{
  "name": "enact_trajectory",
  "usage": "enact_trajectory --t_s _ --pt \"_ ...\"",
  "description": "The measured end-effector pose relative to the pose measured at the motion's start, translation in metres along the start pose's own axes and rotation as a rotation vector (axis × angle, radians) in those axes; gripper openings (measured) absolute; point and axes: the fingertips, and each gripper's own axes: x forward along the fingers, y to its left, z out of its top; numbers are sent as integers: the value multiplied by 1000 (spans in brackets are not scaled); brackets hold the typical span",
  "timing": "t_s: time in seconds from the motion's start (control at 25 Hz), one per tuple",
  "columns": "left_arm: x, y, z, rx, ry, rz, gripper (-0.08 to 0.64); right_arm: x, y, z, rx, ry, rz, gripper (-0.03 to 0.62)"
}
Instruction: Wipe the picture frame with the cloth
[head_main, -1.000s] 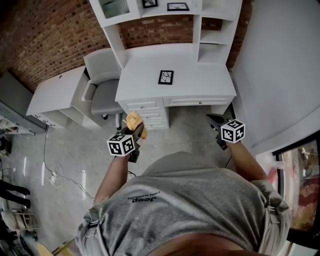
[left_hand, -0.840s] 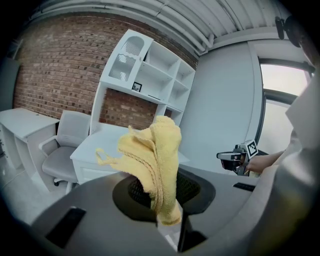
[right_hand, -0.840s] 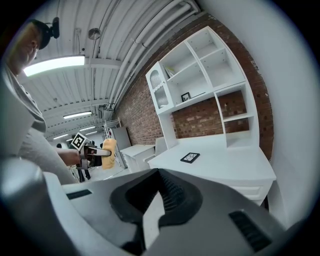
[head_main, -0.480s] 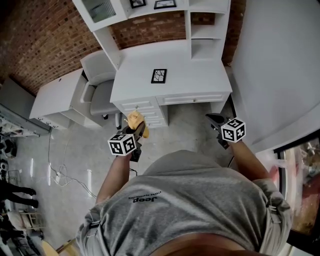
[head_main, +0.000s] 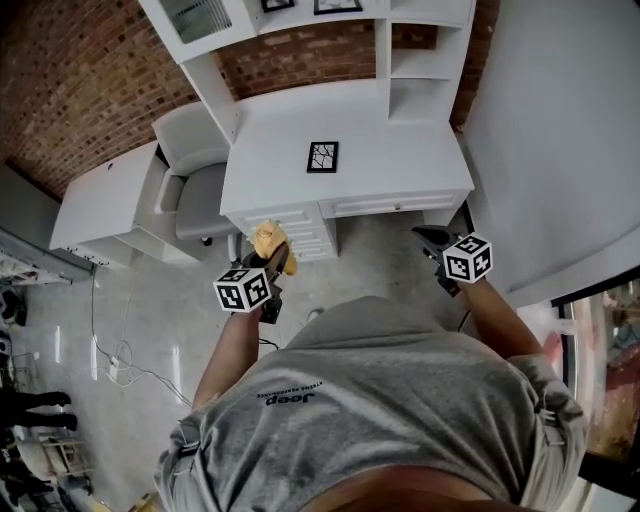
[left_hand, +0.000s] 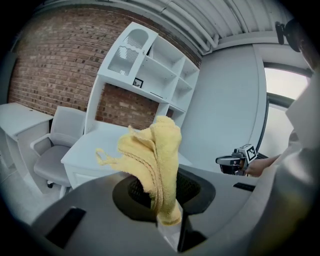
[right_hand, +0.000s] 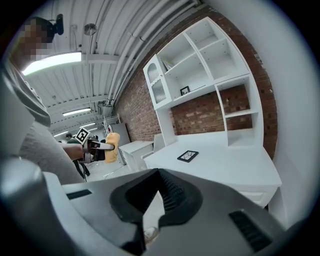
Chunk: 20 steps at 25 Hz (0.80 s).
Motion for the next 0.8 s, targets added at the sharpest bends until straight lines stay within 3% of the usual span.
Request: enact_trajectory --t_s 0.44,0.8 --pt "37 140 83 44 23 -125 86 125 7 76 45 -53 -124 17" --pt "62 218 107 20 59 -177 86 198 -1 99 99 -10 -161 17"
